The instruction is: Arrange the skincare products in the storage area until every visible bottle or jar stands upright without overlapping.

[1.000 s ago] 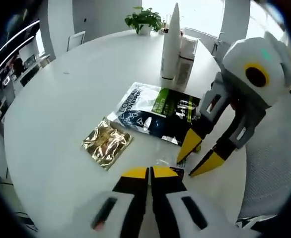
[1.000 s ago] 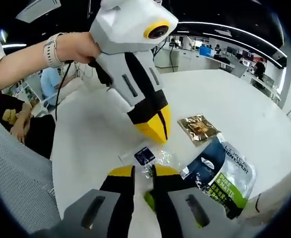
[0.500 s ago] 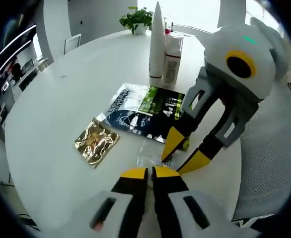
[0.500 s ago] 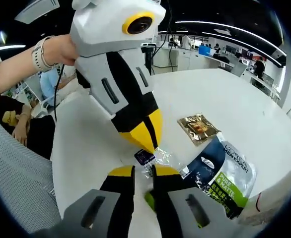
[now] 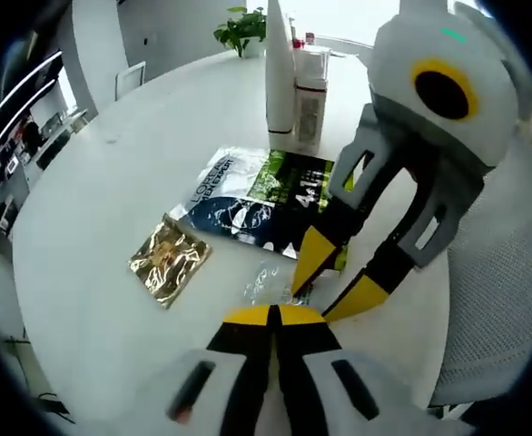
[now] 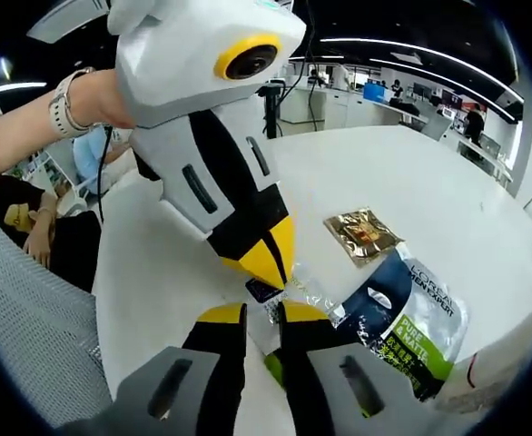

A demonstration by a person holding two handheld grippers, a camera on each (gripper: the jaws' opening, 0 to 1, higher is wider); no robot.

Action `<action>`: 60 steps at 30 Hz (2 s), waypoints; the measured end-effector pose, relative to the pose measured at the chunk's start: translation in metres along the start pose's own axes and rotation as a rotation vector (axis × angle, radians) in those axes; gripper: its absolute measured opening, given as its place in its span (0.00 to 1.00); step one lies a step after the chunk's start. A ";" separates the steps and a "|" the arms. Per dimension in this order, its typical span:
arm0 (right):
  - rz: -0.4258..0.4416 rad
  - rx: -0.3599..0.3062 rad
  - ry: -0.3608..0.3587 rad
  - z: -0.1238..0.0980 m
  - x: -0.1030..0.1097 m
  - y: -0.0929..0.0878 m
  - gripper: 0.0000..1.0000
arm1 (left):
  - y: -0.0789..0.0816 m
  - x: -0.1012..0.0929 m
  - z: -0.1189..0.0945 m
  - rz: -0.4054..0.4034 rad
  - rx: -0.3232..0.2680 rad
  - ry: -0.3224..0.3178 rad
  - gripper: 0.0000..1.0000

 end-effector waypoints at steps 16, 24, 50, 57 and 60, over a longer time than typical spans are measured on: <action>0.071 -0.105 -0.030 -0.067 0.001 0.037 0.23 | -0.002 0.003 0.002 -0.026 -0.014 0.004 0.00; 0.011 -0.083 -0.107 -0.096 -0.008 0.034 0.26 | -0.002 0.003 0.002 -0.023 -0.011 0.008 0.00; 0.065 -0.057 -0.210 -0.155 -0.012 0.015 0.27 | 0.013 -0.001 -0.016 -0.025 -0.028 0.064 0.10; 0.089 -0.061 -0.238 -0.168 -0.018 0.014 0.31 | 0.034 -0.011 -0.040 -0.059 -0.091 0.112 0.21; 0.096 -0.062 -0.258 -0.177 -0.021 0.013 0.35 | 0.042 -0.020 -0.052 -0.097 -0.115 0.132 0.28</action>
Point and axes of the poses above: the point that each gripper's makers call its tool centre point, and the gripper's own axes: z roughly forward along the fingers, x roughly to its left, y roughly out of its top, the point moved 6 cm from there along -z, roughly backward along the fingers, and after that the axes turned 9 degrees about -x, right-handed, at the moved point
